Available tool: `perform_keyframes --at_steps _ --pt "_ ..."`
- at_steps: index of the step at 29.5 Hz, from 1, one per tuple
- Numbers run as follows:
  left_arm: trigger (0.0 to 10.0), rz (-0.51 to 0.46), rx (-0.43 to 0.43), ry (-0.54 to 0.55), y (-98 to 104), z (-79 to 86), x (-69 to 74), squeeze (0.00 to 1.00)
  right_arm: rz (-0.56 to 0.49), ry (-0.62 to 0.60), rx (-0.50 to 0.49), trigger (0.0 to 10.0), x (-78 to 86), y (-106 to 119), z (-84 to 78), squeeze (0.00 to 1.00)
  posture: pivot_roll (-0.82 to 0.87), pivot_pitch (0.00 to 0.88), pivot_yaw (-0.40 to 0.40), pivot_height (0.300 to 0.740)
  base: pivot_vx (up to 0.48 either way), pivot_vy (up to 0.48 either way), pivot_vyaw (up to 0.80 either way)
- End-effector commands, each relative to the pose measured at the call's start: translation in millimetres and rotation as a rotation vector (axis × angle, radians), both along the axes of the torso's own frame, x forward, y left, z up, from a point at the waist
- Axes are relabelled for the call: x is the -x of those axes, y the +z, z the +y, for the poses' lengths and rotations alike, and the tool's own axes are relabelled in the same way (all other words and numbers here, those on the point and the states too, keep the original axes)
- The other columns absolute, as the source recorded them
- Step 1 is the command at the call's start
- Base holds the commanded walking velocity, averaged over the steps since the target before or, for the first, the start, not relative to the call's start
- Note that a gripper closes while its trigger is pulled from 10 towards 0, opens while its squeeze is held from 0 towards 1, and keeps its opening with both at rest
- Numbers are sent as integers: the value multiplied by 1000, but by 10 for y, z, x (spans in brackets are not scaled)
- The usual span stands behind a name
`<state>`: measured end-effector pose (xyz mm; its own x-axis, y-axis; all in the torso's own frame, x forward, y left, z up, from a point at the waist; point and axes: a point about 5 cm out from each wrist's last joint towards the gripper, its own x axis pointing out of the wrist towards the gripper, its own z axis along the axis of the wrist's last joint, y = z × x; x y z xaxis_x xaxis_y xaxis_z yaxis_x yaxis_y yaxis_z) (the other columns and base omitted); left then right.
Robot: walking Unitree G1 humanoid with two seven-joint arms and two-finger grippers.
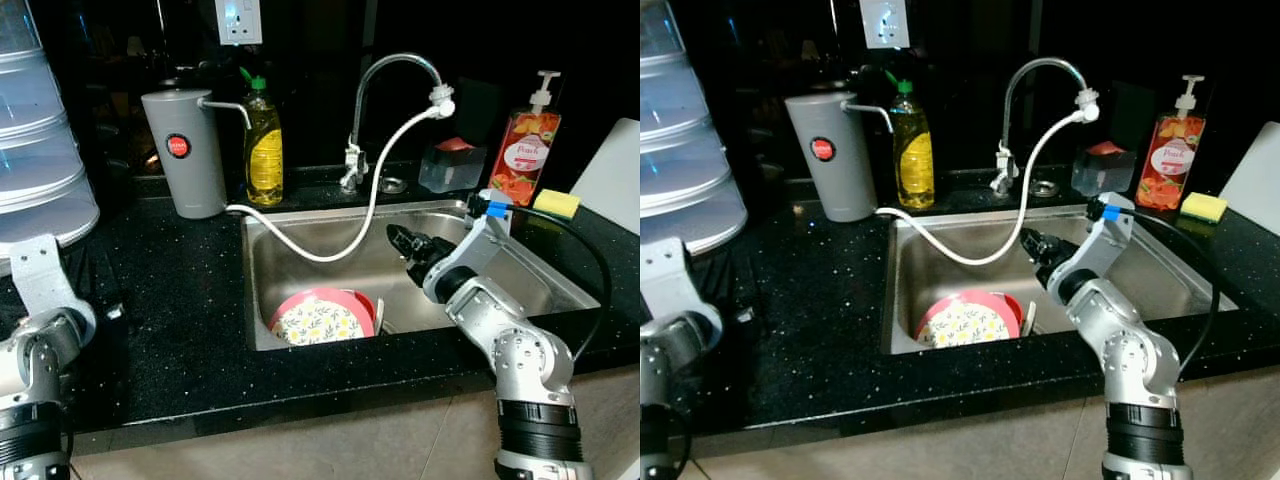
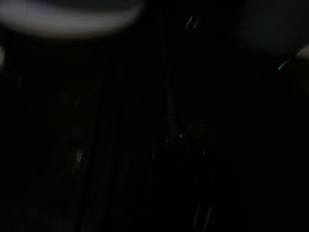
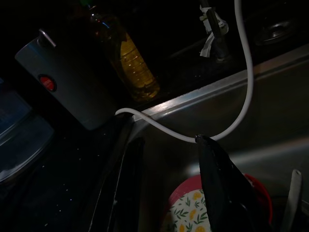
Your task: Kitchen organization
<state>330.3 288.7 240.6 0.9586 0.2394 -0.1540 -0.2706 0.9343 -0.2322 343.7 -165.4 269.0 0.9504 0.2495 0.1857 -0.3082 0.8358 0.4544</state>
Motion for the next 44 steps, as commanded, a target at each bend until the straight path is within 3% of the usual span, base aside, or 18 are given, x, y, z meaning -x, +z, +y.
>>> perform_keyframes --at_steps 1,3,9,10,13,14,15,16,18,22,29,30,32,33,36,37,39,44 --pt "10000 -64 -21 -28 131 -64 -16 0 3 13 1 10000 -11 20 22 0 -33 53 1 740 0 0 0" --pt "10000 -77 -58 -49 211 -103 -29 0 3 12 -1 10000 -11 20 24 0 -33 53 3 740 0 0 0" --pt "10000 -25 -47 -112 207 -192 -69 0 5 11 -1 10000 -13 21 25 0 -32 54 3 740 0 0 0" --pt "10000 11 18 -227 144 -334 -109 0 3 16 2 10000 -12 29 26 0 -36 54 4 740 0 0 0" --pt "10000 21 36 -310 117 -435 -117 0 0 21 6 10000 -9 36 27 0 -36 54 4 740 0 0 0" --pt "10000 18 22 -395 107 -535 -105 0 -4 28 8 10000 -5 45 26 0 -42 50 7 740 0 0 0" --pt "10000 18 22 -395 107 -535 -105 0 -4 28 8 10000 -5 45 26 0 -42 50 7 740 0 0 0" --pt "10000 30 -44 -571 59 -765 -72 0 -7 25 15 10000 -2 53 -4 0 -40 49 4 740 0 0 0" --pt "10000 36 -68 -668 36 -933 -73 0 -5 15 20 10000 -7 53 -40 0 -43 50 5 740 0 0 0" --pt "10000 33 -63 -707 42 -1042 -112 0 -8 8 25 10000 -11 64 -60 0 -44 51 6 740 0 0 0" --pt "10000 30 -56 -873 29 -1464 -264 0 -18 58 69 10000 15 81 -65 0 -54 48 4 740 0 0 0" --pt "10000 30 -56 -873 29 -1464 -264 0 -18 58 69 10000 15 81 -65 0 -54 48 4 740 0 0 0" --pt "10000 21 -52 -916 35 -1621 -348 0 -8 97 136 10000 42 51 -89 0 -55 46 3 740 0 0 0" --pt "10000 21 -52 -916 35 -1621 -348 0 -8 97 136 10000 42 51 -89 0 -55 46 3 740 0 0 0" --pt "10000 31 -68 -955 -18 -1815 -420 0 -8 125 303 10000 91 -1 -126 0 -65 44 3 740 0 0 0" --pt "10000 31 -68 -955 -18 -1815 -420 0 -8 125 303 10000 91 -1 -126 0 -65 44 3 740 0 0 0" --pt "10000 43 -84 -943 -76 -1930 -472 0 -39 147 402 10000 141 -10 -146 0 -66 43 4 740 0 0 0" --pt "10000 58 -83 -964 -140 -2074 -483 0 -122 227 518 10000 270 18 -122 0 -74 43 6 740 0 0 0"
